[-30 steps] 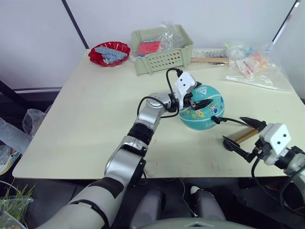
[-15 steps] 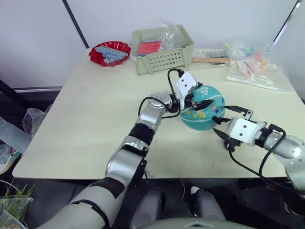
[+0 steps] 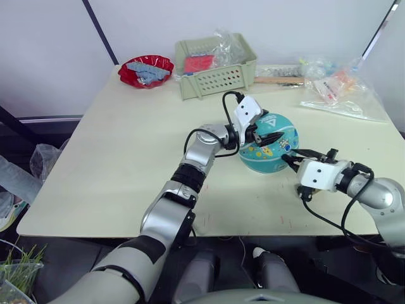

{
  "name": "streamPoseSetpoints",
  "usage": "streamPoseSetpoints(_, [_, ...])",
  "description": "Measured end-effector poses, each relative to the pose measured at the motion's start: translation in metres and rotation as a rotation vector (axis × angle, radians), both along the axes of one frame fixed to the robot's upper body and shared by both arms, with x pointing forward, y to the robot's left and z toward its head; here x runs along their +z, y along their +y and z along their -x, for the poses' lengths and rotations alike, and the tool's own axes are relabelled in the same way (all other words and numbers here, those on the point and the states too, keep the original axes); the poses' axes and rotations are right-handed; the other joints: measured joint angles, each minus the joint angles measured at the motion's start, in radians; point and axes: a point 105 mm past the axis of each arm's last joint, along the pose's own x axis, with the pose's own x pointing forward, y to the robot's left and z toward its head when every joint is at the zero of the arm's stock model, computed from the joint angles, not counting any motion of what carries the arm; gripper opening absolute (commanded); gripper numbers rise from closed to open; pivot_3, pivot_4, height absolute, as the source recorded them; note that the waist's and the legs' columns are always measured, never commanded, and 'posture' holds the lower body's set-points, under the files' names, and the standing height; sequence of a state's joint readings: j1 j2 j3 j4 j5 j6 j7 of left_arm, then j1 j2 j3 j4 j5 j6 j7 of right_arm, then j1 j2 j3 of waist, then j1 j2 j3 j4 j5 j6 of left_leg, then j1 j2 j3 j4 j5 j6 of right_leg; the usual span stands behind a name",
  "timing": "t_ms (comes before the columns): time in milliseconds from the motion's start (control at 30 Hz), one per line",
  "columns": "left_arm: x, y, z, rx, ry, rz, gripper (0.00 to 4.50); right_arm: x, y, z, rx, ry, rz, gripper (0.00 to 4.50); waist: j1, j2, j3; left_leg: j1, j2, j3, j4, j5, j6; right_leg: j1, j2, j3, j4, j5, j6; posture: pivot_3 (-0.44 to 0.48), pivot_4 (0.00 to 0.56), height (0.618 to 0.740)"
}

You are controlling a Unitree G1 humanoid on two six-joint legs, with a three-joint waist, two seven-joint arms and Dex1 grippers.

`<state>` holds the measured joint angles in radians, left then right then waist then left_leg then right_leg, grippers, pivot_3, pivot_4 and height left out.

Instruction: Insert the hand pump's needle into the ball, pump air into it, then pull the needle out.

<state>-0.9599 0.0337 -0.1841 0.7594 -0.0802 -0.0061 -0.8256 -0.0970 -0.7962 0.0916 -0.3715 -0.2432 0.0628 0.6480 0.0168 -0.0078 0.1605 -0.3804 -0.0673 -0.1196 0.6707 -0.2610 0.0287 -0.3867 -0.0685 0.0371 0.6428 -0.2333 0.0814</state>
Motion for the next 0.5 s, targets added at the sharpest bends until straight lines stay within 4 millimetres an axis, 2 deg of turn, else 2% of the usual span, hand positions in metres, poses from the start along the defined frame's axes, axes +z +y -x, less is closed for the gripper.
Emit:
streamPoseSetpoints(33, [-0.0002,0.0005,-0.0001,0.001,0.000,-0.001,4.50,-0.0014,0.0012,0.0003,0.003,0.002,0.002,0.13,-0.001,0.000,0.000,0.000,0.000,0.000,0.000,0.000,0.000,0.000,0.000,0.000,0.000,0.000,0.000,0.000,0.150,0.740])
streamPoseSetpoints(67, [-0.0004,0.0007,-0.0002,0.001,0.001,-0.001,4.50,-0.0016,0.0016,0.0000,0.002,0.000,0.002,0.09,-0.001,0.000,0.000,0.000,0.000,0.000,0.000,0.000,0.000,0.000,0.000,0.000,0.000,0.000,0.000,0.000,0.150,0.740])
streamPoseSetpoints(500, [-0.0022,0.0008,-0.0015,0.020,-0.003,-0.007,4.50,-0.0031,0.0002,0.0005,-0.004,-0.001,-0.053,0.09,-0.001,0.000,0.000,0.001,0.000,0.000,0.000,0.000,0.000,0.001,0.000,0.000,0.000,0.000,0.001,0.000,0.150,0.740])
